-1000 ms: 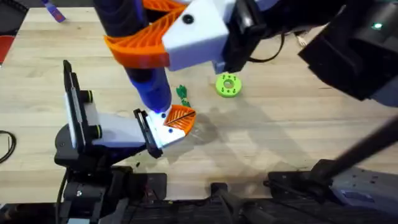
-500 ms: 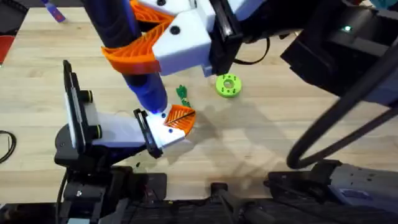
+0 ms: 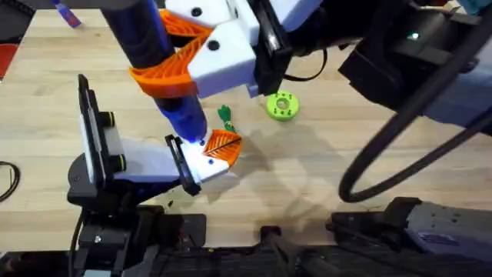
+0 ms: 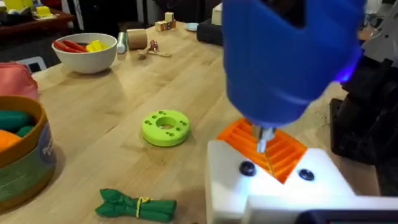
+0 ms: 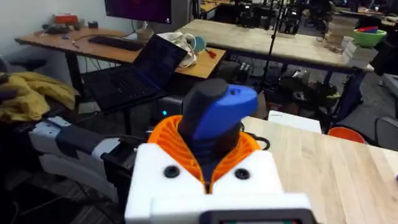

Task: Pick up the gripper from the table and insert it into the empty holder that is missing its gripper. Then pick up a screw, insert it into the mounting hole, and use the screwdriver to tighten it. Finally, clean up the table by picking up the vegetable and placing it into the bucket.

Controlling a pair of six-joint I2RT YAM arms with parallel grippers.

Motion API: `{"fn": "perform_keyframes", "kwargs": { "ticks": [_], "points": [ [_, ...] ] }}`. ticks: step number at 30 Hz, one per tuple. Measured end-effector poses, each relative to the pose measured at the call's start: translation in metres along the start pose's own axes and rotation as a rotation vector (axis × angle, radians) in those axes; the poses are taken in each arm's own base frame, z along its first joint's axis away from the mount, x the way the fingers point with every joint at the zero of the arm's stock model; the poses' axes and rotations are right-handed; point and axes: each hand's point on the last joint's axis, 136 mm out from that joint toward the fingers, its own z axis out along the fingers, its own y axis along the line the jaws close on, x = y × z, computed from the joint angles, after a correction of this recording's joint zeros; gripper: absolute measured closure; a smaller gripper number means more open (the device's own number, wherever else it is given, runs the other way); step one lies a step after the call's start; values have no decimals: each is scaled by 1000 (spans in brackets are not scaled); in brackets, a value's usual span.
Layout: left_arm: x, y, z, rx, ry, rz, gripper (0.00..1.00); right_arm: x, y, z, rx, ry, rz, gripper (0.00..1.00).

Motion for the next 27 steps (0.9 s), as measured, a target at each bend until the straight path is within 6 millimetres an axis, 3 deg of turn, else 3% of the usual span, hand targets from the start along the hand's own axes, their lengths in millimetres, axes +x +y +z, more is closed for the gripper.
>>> {"fn": "perform_keyframes", "kwargs": {
  "ticks": [27],
  "points": [
    [0,0,0,0,0,0,988,12,-5,3,-8,15,10,980]
  ]
}}
